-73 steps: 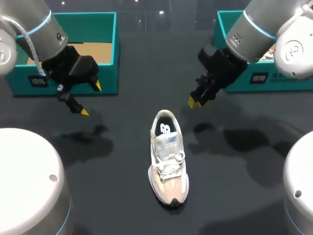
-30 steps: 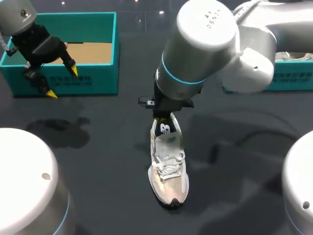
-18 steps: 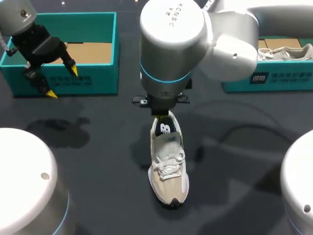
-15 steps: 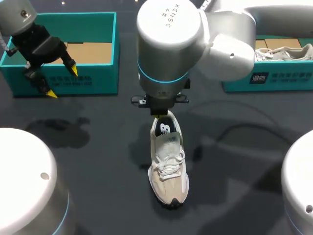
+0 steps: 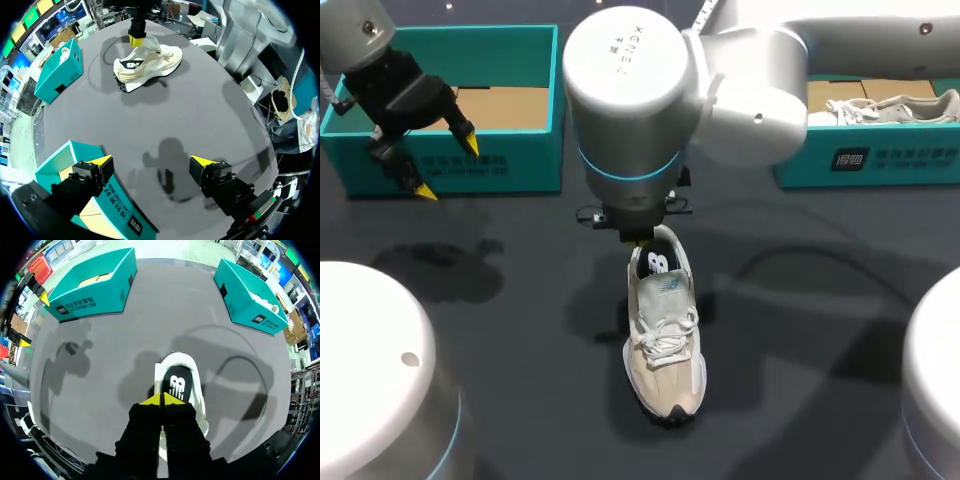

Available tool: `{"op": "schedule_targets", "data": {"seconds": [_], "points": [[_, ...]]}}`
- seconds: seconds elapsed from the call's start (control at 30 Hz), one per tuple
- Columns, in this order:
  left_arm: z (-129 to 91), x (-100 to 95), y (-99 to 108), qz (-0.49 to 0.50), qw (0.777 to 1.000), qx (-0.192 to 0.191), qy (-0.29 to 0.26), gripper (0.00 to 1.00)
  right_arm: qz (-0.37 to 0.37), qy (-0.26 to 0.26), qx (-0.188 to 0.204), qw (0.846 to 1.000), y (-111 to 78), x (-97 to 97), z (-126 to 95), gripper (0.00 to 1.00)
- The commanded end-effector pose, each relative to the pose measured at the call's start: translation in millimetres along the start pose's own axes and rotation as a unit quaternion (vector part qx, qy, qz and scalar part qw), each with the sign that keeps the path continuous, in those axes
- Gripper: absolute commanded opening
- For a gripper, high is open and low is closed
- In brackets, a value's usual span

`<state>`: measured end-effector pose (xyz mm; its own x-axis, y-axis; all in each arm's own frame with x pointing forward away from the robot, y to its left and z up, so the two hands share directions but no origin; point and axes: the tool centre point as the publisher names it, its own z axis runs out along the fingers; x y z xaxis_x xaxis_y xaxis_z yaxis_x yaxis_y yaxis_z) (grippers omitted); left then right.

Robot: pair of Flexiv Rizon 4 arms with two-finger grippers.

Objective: Take the shoe out of the shoebox, open the shoe tongue, remove and reinsert the insole, then place the shoe into the shoebox

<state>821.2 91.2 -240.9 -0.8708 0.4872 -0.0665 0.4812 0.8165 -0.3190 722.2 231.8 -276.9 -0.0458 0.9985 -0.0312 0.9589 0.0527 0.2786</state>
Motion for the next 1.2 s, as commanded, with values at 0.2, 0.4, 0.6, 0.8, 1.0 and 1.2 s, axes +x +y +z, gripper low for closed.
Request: {"op": "schedule_targets", "data": {"seconds": [0.2,0.4,0.6,0.8,1.0,1.2], "points": [[0,-0.2,0,0.0,1.0,-0.001,0.001,1.0,0.084,-0.145,-0.011,0.986,-22.1,6.2,37,0.0],[0,-0.2,0,0.0,1.0,-0.001,0.001,1.0,0.084,-0.145,-0.011,0.986,-22.1,6.2,37,0.0],[0,-0.2,0,0.0,1.0,-0.001,0.001,1.0,0.086,-0.159,-0.003,0.983,-22.7,6.2,56,0.0],[0,-0.2,0,0.0,1.0,-0.001,0.001,1.0,0.1,-0.181,-0.02,0.978,-26.9,2.0,86,0.0],[0,-0.2,0,0.0,1.0,-0.001,0.001,1.0,0.1,-0.181,-0.02,0.978,-26.9,2.0,86,0.0],[0,-0.2,0,0.0,1.0,-0.001,0.001,1.0,0.1,-0.181,-0.02,0.978,-26.9,2.0,86,0.0]]}}
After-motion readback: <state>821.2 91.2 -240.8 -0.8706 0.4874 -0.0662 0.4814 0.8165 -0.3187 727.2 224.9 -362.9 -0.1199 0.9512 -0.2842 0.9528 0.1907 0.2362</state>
